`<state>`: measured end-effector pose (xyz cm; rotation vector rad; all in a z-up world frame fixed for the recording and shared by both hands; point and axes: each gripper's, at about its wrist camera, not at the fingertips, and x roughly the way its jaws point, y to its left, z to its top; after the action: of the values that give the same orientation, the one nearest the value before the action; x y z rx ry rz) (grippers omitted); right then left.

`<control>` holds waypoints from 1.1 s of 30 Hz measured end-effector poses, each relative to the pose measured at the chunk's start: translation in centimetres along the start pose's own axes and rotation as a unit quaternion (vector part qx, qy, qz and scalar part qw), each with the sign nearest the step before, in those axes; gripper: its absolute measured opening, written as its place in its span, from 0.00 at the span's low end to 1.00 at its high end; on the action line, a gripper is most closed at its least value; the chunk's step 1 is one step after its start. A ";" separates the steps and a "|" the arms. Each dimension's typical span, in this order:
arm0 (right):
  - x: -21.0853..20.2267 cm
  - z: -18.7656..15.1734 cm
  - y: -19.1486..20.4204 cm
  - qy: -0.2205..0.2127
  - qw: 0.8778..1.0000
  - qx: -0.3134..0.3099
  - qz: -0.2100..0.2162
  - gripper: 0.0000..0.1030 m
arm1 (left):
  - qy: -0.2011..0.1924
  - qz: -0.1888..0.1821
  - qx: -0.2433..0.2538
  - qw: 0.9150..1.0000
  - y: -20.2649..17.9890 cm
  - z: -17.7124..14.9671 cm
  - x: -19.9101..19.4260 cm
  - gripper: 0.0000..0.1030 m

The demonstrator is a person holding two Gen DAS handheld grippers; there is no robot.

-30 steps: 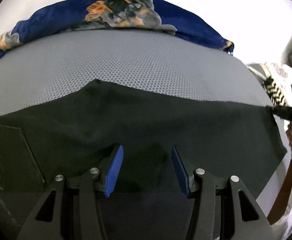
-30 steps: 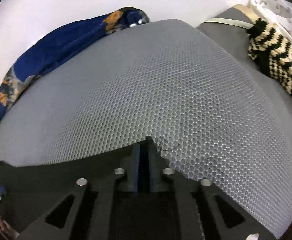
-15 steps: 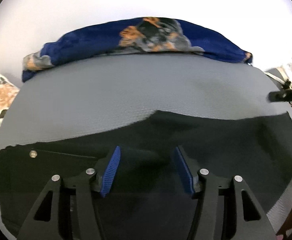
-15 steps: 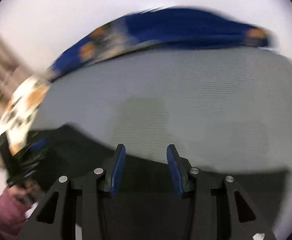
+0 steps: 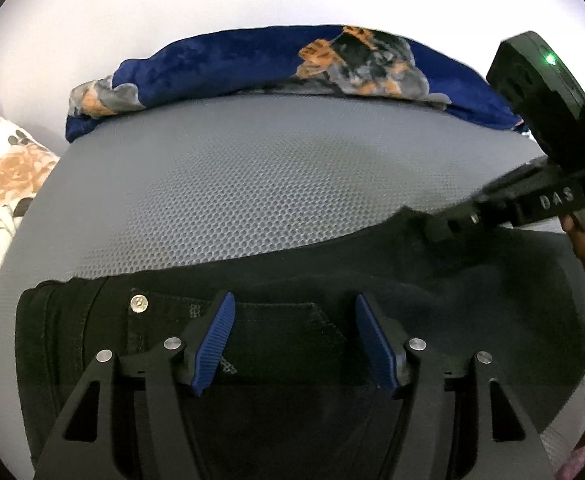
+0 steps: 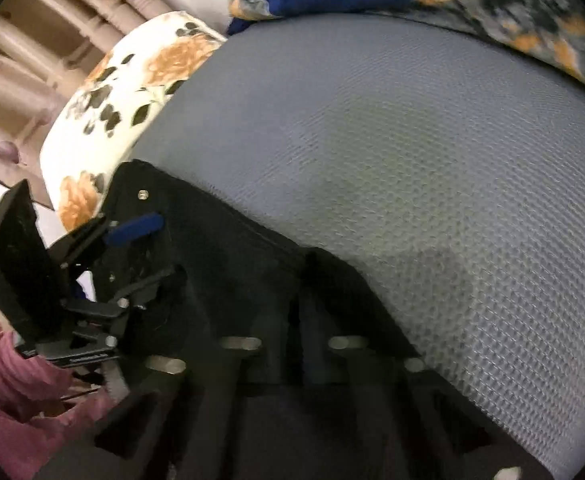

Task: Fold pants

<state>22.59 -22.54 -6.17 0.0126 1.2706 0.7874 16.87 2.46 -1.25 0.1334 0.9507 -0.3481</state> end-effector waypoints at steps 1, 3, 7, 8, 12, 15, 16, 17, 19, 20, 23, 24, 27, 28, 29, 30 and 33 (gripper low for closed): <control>-0.5 0.1 0.2 -0.014 1.000 -0.001 -0.011 0.05 | -0.004 -0.009 0.003 1.000 -0.1 0.1 -0.1 0.62; -1.1 0.3 -0.1 -0.036 0.999 0.011 -0.025 0.05 | -0.006 -0.020 0.010 1.000 -0.4 0.4 -0.1 0.62; 1.2 0.4 -1.1 -0.023 0.997 0.025 -0.062 0.05 | -0.001 -0.033 0.031 0.999 -1.7 1.0 0.9 0.62; 1.3 0.3 -1.1 -0.032 0.997 0.028 -0.069 0.05 | 0.000 -0.037 0.036 0.999 -2.0 1.1 1.1 0.62; -1.4 0.4 -0.6 -0.086 0.990 0.071 -0.086 0.17 | 0.002 -0.053 0.065 0.996 -3.9 1.9 1.5 0.62; -4.6 -1.3 0.0 -0.114 0.982 0.085 -0.121 0.18 | 0.007 -0.058 0.082 0.995 -5.5 2.8 1.9 0.62; -5.2 -2.0 0.0 -0.113 0.981 0.092 -0.127 0.18 | 0.009 -0.063 0.082 0.995 -5.8 3.0 2.0 0.62; -6.0 -3.4 0.0 -0.112 0.979 0.104 -0.138 0.18 | 0.010 -0.071 0.083 0.994 -6.4 3.4 2.1 0.62; -6.6 -5.4 -0.5 -0.108 0.976 0.121 -0.144 0.18 | 0.015 -0.081 0.085 0.993 -7.4 4.0 2.4 0.62; -6.6 -6.8 -0.9 -0.101 0.974 0.133 -0.155 0.18 | 0.017 -0.083 0.089 0.992 -8.0 4.3 2.7 0.62; -6.4 -9.6 -2.7 -0.093 0.968 0.173 -0.158 0.18 | 0.030 -0.081 0.092 0.992 -9.0 4.7 4.1 0.62; -6.2 -10.6 -3.5 -0.092 0.964 0.186 -0.165 0.18 | 0.036 -0.074 0.089 0.993 -9.0 4.7 4.7 0.61; -6.7 -12.7 -5.8 -0.118 0.955 0.218 -0.165 0.09 | 0.041 -0.053 0.082 0.994 -8.3 4.3 6.4 0.61; -7.2 -13.2 -6.6 -0.127 0.950 0.234 -0.162 0.09 | 0.039 -0.056 0.078 0.995 -8.0 4.3 6.4 0.61; -7.9 -13.6 -7.4 -0.137 0.943 0.252 -0.169 0.09 | 0.040 -0.054 0.077 0.995 -8.0 4.2 6.4 0.61; -8.3 -13.9 -7.7 -0.142 0.942 0.254 -0.168 0.09 | 0.041 -0.047 0.079 0.995 -8.2 4.2 6.4 0.61; -10.1 -15.3 -9.1 -0.154 0.938 0.267 -0.157 0.18 | 0.046 -0.032 0.073 0.996 -8.5 4.2 6.1 0.60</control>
<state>13.47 -40.87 -6.59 0.3518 1.1140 0.1390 20.40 -8.07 -3.40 0.2538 1.0224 -0.4747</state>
